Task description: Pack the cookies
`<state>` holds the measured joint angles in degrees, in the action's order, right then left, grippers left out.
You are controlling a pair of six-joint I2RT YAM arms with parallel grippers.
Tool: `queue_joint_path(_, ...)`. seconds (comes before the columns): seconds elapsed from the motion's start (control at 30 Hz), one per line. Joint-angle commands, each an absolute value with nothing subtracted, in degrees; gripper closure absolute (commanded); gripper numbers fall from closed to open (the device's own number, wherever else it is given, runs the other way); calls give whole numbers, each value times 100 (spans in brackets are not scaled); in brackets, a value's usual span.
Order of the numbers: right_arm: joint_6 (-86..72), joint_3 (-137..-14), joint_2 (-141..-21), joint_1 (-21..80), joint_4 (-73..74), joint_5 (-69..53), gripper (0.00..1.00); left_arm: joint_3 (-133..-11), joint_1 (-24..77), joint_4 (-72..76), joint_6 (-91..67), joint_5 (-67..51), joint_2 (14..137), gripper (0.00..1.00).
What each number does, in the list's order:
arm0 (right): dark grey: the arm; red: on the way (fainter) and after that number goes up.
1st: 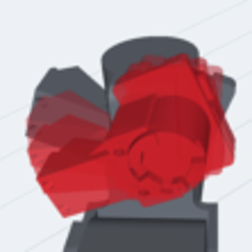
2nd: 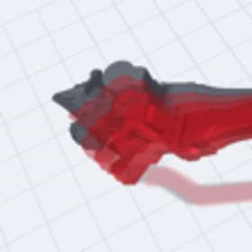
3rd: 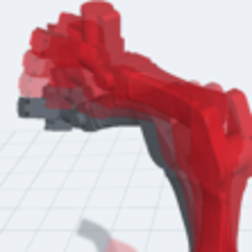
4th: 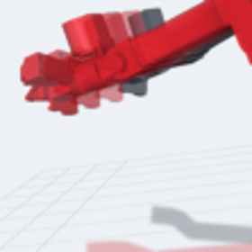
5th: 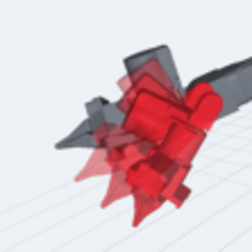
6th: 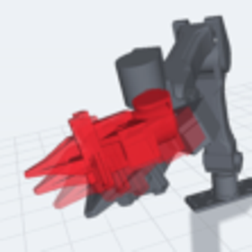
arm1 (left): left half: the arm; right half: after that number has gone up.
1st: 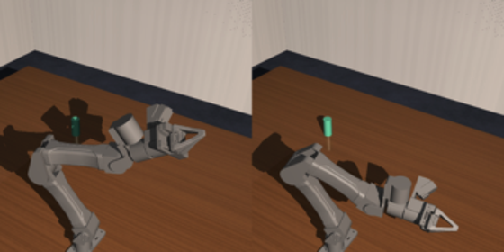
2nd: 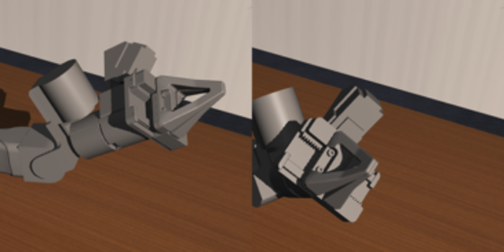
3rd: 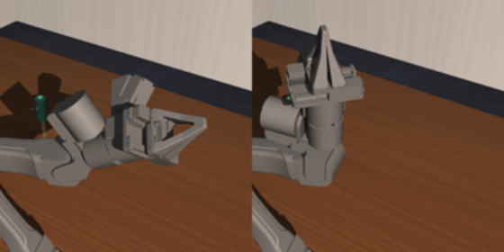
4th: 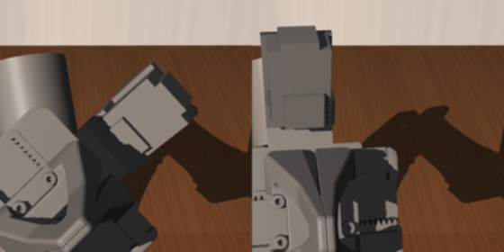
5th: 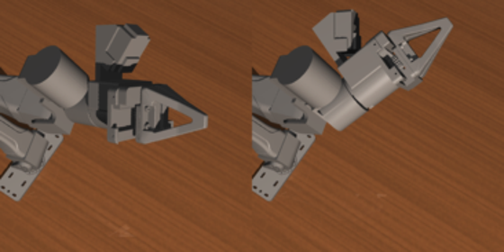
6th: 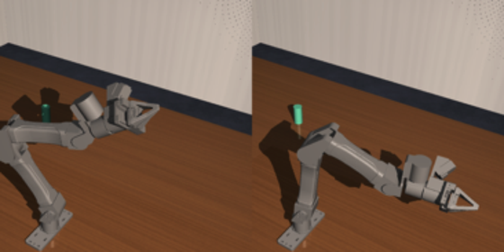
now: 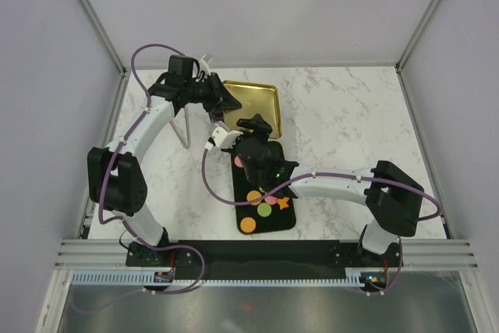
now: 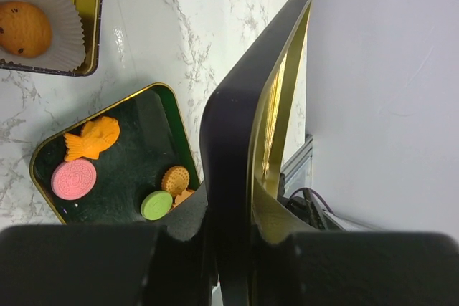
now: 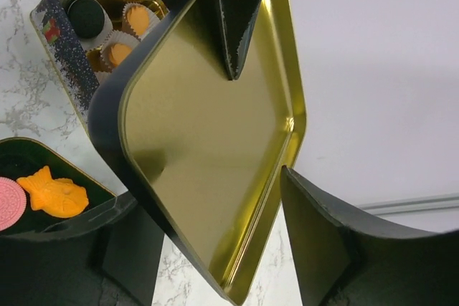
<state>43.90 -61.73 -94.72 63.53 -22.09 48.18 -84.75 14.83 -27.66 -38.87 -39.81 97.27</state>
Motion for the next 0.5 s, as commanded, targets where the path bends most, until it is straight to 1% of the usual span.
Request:
queue_joint_path(0.0,4720,-6293,-9563,6249,-2698,5001,31,-8429,1476,-2733,-3902,-4307,9326,98)
queue_joint_path(0.03,4711,-6276,-9528,6249,-2707,4966,34,-8429,1468,-2733,-3894,-4333,9334,97)
queue_joint_path(0.13,4728,-6258,-9483,6214,-2707,4904,47,-8446,1468,-2733,-3876,-4403,9343,97)
queue_joint_path(0.17,4755,-6267,-9483,6214,-2742,4913,56,-8446,1468,-2725,-3876,-4412,9334,96)
queue_joint_path(0.23,4851,-6267,-9483,6205,-2803,4939,67,-8455,1477,-2725,-3858,-4430,9316,95)
queue_joint_path(0.27,4878,-6275,-9483,6214,-2856,4948,81,-8455,1477,-2716,-3850,-4447,9299,93)
queue_joint_path(0.33,4878,-6319,-9466,6205,-2839,4948,93,-8473,1477,-2690,-3806,-4430,9281,85)
queue_joint_path(0.37,4878,-6328,-9457,6205,-2839,4940,100,-8481,1468,-2663,-3797,-4412,9264,80)
queue_joint_path(0.4,4861,-6354,-9440,6214,-2821,4948,100,-8490,1468,-2654,-3797,-4386,9255,64)
queue_joint_path(0.47,4834,-6407,-9405,6205,-2725,4940,100,-8525,1450,-2602,-3797,-4281,9220,50)
